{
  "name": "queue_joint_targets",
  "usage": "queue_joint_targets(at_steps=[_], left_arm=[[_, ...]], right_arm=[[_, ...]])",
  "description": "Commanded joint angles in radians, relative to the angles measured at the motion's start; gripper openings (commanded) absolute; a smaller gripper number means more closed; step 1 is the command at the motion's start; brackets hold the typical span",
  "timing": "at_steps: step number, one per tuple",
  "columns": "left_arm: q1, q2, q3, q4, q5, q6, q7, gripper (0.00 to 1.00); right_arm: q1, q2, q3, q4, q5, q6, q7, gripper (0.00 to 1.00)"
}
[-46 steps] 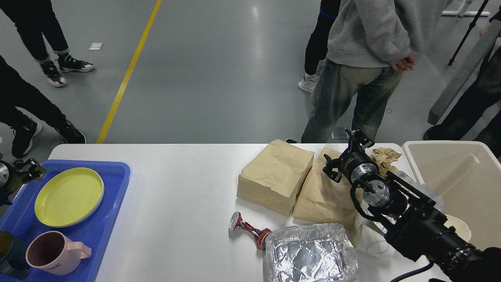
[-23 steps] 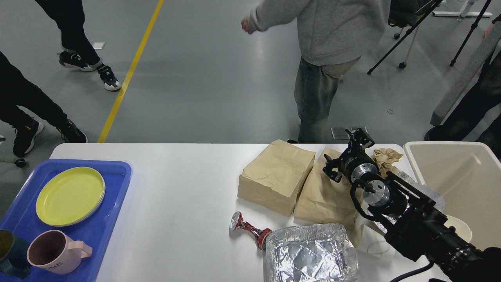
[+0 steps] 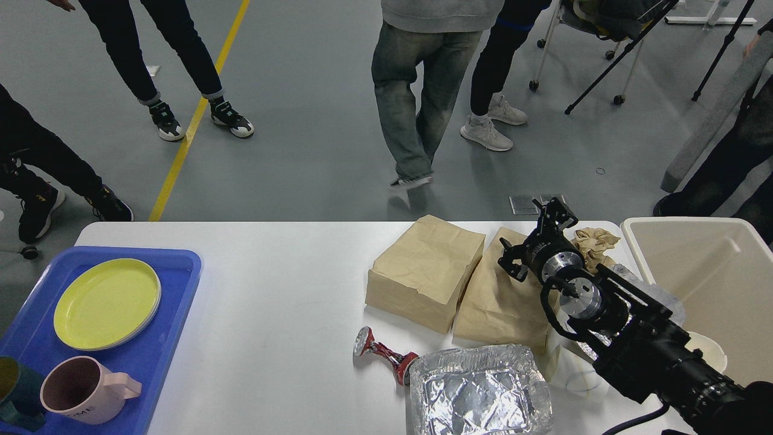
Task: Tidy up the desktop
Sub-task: 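Withdraw the left gripper upward away from the tray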
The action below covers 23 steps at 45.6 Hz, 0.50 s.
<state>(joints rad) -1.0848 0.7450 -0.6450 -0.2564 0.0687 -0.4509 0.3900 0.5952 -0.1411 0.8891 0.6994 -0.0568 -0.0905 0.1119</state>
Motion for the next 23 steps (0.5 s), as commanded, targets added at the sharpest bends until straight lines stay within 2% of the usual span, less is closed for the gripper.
queue_joint_targets(at_steps=[1, 11, 19, 23], left_arm=[[0.032, -0.053, -0.129, 0.005, 0.002, 0.001, 0.001, 0.96], [0.065, -0.136, -0.225, 0.031, 0.005, 0.003, 0.009, 0.96], [0.066, -0.223, -0.395, 0.045, 0.005, 0.001, 0.013, 0.96], [0.075, -0.266, -0.430, 0.062, 0.005, 0.001, 0.013, 0.96]], right_arm=[[0.000, 0.000, -0.001, 0.000, 0.000, 0.000, 0.000, 1.00], [0.000, 0.000, -0.001, 0.000, 0.000, 0.000, 0.000, 1.00], [0.000, 0.000, 0.001, 0.000, 0.000, 0.000, 0.000, 1.00], [0.000, 0.000, -0.001, 0.000, 0.000, 0.000, 0.000, 1.00]])
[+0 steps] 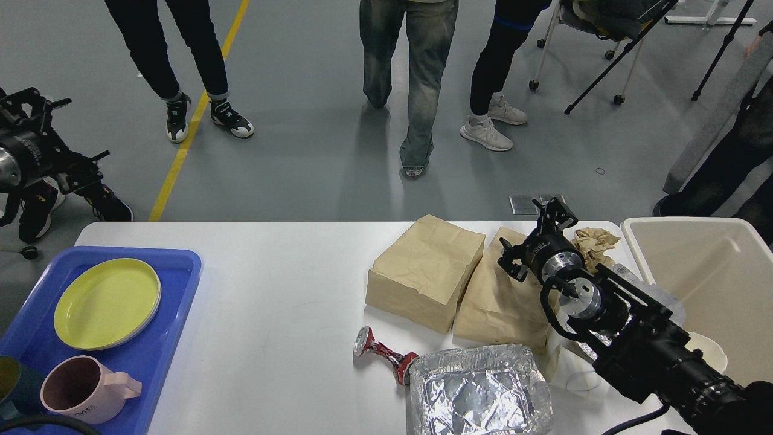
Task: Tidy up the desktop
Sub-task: 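Withdraw the left gripper upward away from the tray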
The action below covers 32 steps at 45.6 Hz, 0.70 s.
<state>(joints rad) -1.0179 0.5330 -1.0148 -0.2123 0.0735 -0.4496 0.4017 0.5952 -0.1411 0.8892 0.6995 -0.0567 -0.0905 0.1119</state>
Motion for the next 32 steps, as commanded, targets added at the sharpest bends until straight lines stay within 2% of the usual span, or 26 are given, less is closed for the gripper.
queue_joint_targets(at_steps=[1, 9, 18, 21, 28, 32], left_arm=[[0.010, -0.067, -0.064, 0.024, 0.000, 0.002, 0.002, 0.96], [0.021, -0.107, -0.125, 0.044, -0.001, -0.004, 0.000, 0.96], [0.031, -0.116, -0.231, 0.042, -0.018, -0.006, -0.026, 0.96], [0.041, -0.117, -0.238, 0.044, -0.021, -0.006, -0.062, 0.96], [0.059, -0.156, -0.237, 0.042, -0.021, -0.012, -0.202, 0.96], [0.067, -0.168, -0.234, 0.040, -0.021, -0.014, -0.257, 0.96]], right_arm=[[0.000, 0.000, 0.000, 0.000, 0.000, 0.000, 0.000, 1.00], [0.000, 0.000, 0.001, 0.000, 0.000, 0.000, 0.000, 1.00], [0.000, 0.000, 0.001, 0.000, 0.000, 0.000, 0.000, 1.00], [0.000, 0.000, 0.000, 0.000, 0.000, 0.000, 0.000, 1.00], [0.000, 0.000, 0.001, 0.000, 0.000, 0.000, 0.000, 1.00], [0.000, 0.000, -0.001, 0.000, 0.000, 0.000, 0.000, 1.00]])
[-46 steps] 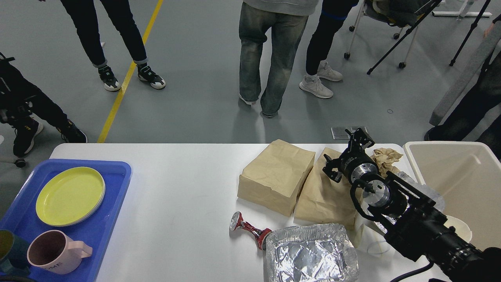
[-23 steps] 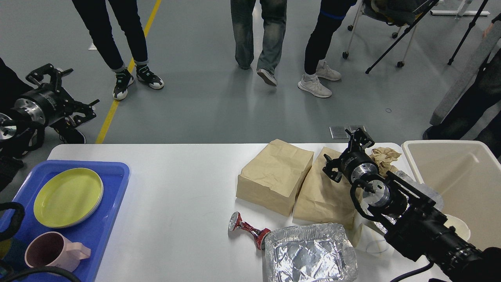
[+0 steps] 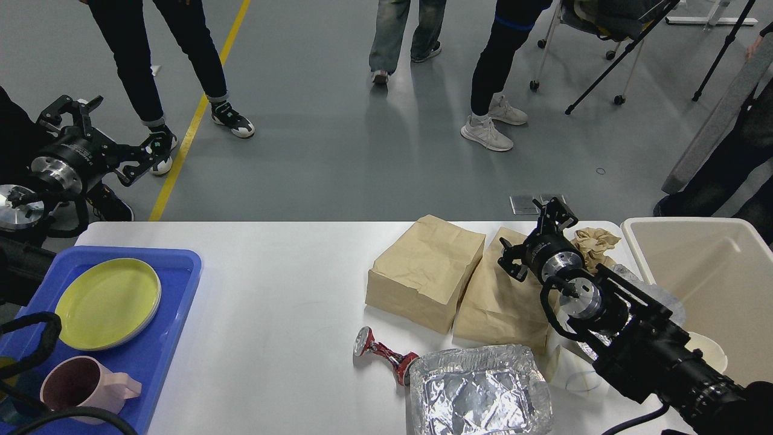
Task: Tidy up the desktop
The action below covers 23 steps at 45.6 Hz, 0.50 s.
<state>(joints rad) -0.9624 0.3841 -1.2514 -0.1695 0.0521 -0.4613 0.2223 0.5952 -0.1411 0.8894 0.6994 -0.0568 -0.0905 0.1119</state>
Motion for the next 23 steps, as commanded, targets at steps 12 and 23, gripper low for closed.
queue_joint_targets(at_steps=[12, 23], left_arm=[[0.010, -0.027, 0.000, -0.008, 0.000, -0.005, -0.081, 0.96], [0.005, -0.034, 0.015, -0.011, 0.002, -0.045, -0.090, 0.96]], right_arm=[[0.000, 0.000, 0.000, 0.000, 0.000, 0.000, 0.000, 1.00], [0.000, 0.000, 0.000, 0.000, 0.000, 0.000, 0.000, 1.00]])
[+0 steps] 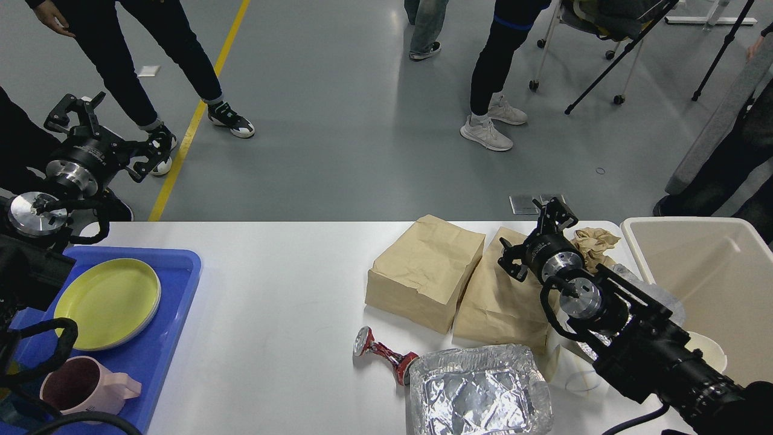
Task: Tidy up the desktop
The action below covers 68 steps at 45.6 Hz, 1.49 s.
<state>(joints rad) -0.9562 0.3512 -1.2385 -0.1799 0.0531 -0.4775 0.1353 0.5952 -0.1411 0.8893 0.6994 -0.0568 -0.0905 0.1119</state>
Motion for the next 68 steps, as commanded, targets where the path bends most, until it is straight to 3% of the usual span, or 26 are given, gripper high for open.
queue_joint_targets(at_steps=[1, 13, 26, 38, 50, 61, 68], left_arm=[[-0.001, 0.000, 0.002, -0.001, 0.001, -0.035, -0.003, 0.96], [0.000, -0.003, 0.001, -0.001, 0.001, -0.076, -0.016, 0.96], [0.056, -0.009, 0.004, -0.001, 0.001, -0.204, -0.149, 0.96], [0.122, -0.092, 0.002, 0.000, 0.001, -0.202, -0.167, 0.96], [0.169, -0.106, 0.004, 0.000, 0.002, -0.207, -0.283, 0.96], [0.189, -0.116, 0.033, 0.000, 0.004, -0.208, -0.275, 0.96], [0.198, -0.120, 0.204, 0.000, 0.004, -0.208, -0.279, 0.96]], right_arm=[[0.000, 0.000, 0.000, 0.000, 0.000, 0.000, 0.000, 1.00], [0.000, 0.000, 0.000, 0.000, 0.000, 0.000, 0.000, 1.00], [0.000, 0.000, 0.000, 0.000, 0.000, 0.000, 0.000, 1.00], [0.000, 0.000, 0.000, 0.000, 0.000, 0.000, 0.000, 1.00], [0.000, 0.000, -0.001, 0.000, 0.000, 0.000, 0.000, 1.00], [0.000, 0.000, -0.001, 0.000, 0.000, 0.000, 0.000, 1.00], [0.000, 0.000, 0.000, 0.000, 0.000, 0.000, 0.000, 1.00]])
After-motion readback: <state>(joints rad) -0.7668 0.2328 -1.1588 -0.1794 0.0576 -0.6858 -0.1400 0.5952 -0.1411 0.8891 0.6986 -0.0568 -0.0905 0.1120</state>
